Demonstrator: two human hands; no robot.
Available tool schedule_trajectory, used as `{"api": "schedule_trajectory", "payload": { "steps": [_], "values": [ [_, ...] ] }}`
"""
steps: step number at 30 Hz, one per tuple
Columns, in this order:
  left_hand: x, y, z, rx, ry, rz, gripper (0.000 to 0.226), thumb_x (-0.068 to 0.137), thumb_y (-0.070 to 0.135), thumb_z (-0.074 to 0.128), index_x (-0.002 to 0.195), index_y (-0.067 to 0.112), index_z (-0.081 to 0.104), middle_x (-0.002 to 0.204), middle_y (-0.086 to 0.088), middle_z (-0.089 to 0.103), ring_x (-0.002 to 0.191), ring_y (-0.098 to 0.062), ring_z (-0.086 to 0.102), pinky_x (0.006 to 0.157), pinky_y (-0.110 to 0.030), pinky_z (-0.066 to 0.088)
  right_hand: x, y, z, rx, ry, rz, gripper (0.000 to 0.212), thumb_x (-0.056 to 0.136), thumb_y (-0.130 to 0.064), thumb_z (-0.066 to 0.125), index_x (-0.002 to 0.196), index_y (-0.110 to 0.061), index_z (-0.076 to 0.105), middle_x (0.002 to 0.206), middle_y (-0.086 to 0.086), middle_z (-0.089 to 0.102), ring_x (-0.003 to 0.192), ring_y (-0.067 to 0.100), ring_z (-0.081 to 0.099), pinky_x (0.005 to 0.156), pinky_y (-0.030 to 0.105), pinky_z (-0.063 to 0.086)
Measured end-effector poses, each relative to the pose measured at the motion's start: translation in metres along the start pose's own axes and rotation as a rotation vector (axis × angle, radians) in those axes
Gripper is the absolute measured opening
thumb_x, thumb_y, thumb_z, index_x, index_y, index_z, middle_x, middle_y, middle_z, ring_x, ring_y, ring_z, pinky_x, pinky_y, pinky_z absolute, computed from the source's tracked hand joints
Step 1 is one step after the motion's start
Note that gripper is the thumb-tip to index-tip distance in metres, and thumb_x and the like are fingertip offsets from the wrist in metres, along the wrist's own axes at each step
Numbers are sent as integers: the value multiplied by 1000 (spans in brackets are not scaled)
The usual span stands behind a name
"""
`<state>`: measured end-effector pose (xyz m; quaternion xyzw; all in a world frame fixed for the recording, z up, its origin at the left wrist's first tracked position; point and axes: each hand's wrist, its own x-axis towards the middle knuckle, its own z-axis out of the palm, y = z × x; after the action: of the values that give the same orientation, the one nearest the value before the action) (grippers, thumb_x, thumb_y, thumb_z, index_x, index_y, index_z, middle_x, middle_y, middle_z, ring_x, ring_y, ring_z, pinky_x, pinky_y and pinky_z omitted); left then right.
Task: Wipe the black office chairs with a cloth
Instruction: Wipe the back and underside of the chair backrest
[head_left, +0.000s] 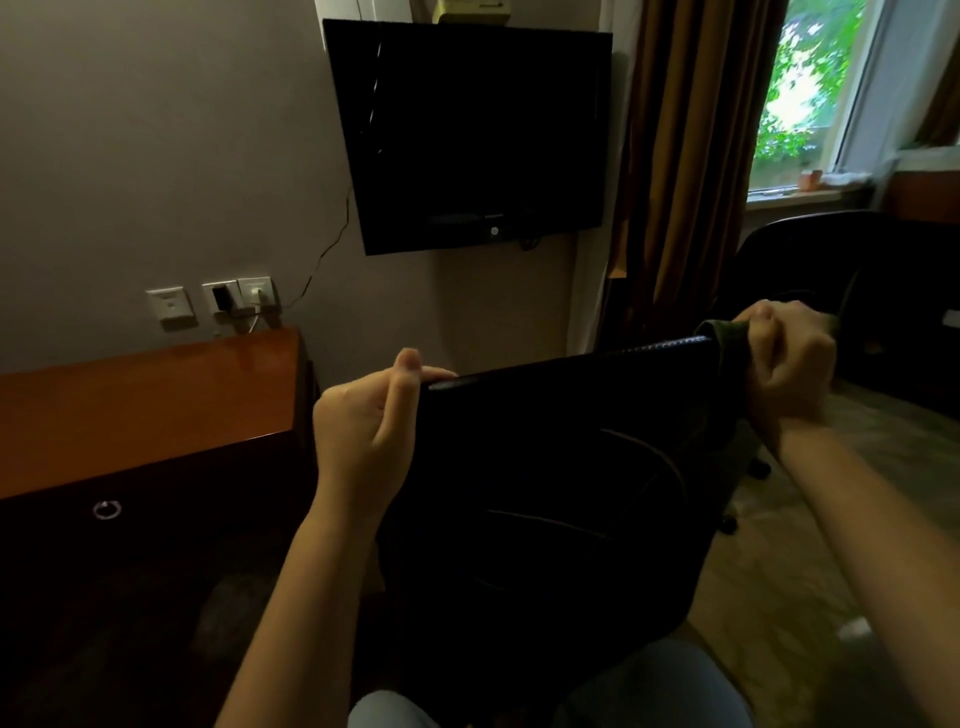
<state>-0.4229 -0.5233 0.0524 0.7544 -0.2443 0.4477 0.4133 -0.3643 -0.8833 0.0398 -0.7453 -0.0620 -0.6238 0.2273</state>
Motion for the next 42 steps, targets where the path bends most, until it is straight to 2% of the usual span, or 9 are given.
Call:
{"api": "schedule_trajectory", "payload": {
  "steps": [4, 6, 11, 18, 23, 27, 31, 37, 42],
  "values": [
    [-3, -19, -19, -375, 15, -303, 52, 99, 40, 29, 79, 18, 71, 73, 6, 73, 70, -9, 69, 65, -16, 50, -1, -35, 6, -23, 86, -18, 44, 100, -19, 33, 69, -2, 60, 63, 18, 56, 62, 32, 53, 69, 37, 35],
    [-9, -26, -24, -455, 38, -429, 56, 97, 44, 26, 80, 16, 72, 77, -3, 73, 75, -17, 70, 67, -21, 51, -7, -60, 12, -31, 108, -33, 44, 99, -21, 33, 69, -4, 60, 64, 15, 56, 65, 29, 51, 71, 38, 35],
    [-16, -29, -34, -566, -8, -554, 67, 95, 52, 21, 96, 7, 70, 93, -11, 73, 91, -27, 69, 79, -35, 54, -31, -147, 35, 14, 123, -128, 48, 100, -30, 27, 74, -11, 62, 71, 7, 58, 73, 27, 50, 76, 39, 34],
    [-18, -33, -41, -695, -117, -583, 71, 93, 60, 24, 121, 7, 62, 118, -15, 66, 113, -33, 61, 102, -60, 41, -74, -269, 82, -24, 17, -248, 29, 96, -30, 43, 81, -18, 65, 82, 1, 61, 85, 24, 51, 85, 40, 32],
    [-11, -30, -46, -784, -21, -655, 76, 91, 69, 20, 134, 15, 52, 136, -2, 57, 126, -18, 53, 110, -45, 38, -80, -305, 106, -70, -33, -394, 18, 91, -24, 54, 76, -17, 59, 74, 1, 57, 76, 23, 53, 81, 37, 35],
    [-9, -31, -49, -812, 36, -671, 72, 89, 68, 24, 133, 19, 52, 125, 2, 61, 112, -9, 62, 88, -30, 54, -68, -308, 111, -105, -45, -519, 26, 93, -20, 50, 70, -14, 62, 65, 3, 56, 64, 24, 53, 71, 36, 37],
    [-8, -31, -43, -484, 84, -509, 54, 95, 53, 29, 126, 19, 57, 117, 3, 66, 111, -13, 62, 97, -43, 49, -43, -280, 98, -67, -133, -536, 28, 92, -22, 51, 66, -13, 57, 62, 6, 55, 59, 28, 50, 59, 38, 35],
    [10, -3, -6, 24, 62, -152, 43, 99, 39, 30, 101, 15, 66, 91, 6, 66, 81, -12, 62, 70, -36, 52, -17, -202, 51, -98, -178, -462, 40, 99, -29, 40, 71, -11, 61, 61, 7, 57, 56, 28, 52, 58, 37, 39],
    [17, 13, 38, 504, 111, 53, 41, 97, 29, 41, 63, 19, 62, 56, 5, 59, 52, -14, 54, 63, -27, 34, -3, -116, 18, -95, -141, -411, 41, 98, -25, 35, 70, -9, 61, 61, 6, 58, 55, 27, 53, 63, 34, 35]
  ]
}}
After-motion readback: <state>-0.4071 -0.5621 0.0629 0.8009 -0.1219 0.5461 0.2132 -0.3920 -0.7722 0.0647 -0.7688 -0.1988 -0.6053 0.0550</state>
